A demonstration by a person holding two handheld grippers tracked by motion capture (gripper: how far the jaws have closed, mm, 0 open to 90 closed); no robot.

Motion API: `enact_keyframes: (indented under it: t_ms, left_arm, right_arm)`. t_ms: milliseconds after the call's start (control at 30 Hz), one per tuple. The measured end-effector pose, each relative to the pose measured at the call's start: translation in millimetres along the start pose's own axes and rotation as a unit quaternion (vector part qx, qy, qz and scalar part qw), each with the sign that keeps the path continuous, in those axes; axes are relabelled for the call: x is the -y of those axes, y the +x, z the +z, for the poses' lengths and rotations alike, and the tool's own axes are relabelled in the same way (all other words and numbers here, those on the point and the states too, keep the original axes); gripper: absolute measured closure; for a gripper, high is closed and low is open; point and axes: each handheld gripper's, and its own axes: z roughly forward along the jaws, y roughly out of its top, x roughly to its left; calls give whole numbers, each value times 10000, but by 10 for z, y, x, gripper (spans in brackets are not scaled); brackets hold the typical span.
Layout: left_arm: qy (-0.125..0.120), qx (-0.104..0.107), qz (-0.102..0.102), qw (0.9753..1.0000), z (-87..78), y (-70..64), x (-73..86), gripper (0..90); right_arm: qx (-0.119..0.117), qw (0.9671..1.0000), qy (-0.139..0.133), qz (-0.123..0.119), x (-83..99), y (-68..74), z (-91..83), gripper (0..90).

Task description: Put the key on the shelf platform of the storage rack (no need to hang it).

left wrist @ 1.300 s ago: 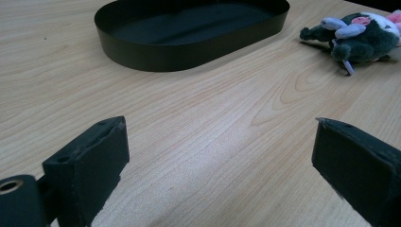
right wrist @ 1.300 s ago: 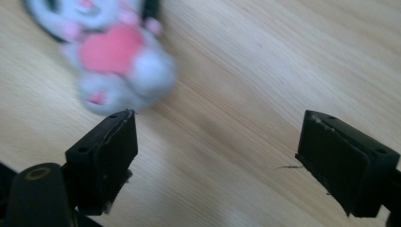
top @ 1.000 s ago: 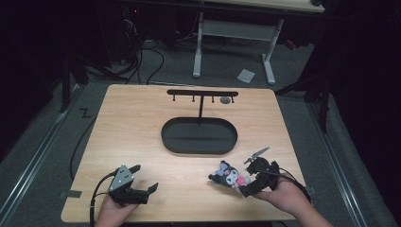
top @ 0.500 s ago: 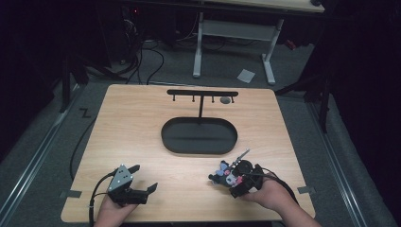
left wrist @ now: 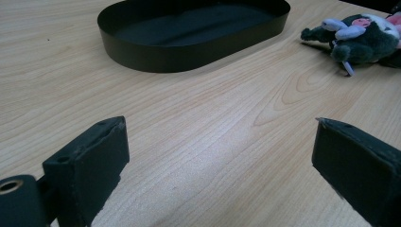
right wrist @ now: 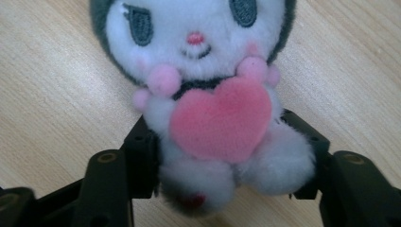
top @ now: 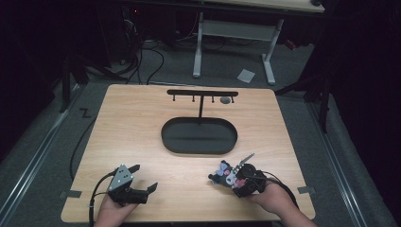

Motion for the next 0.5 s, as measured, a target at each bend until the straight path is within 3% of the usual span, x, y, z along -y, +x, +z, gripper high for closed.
enact_keyframes:
  t_ms: [167, 500]
  left_arm:
    - [16, 4, 14, 10000, 0, -1, 1, 52]
    - [14, 5, 5, 10000, 2, 0, 0, 52]
  right_arm:
    - [-117, 9998, -110, 98, 11, -14, -87, 457]
    - [5, 9989, -291, 378, 1, -149, -351, 461]
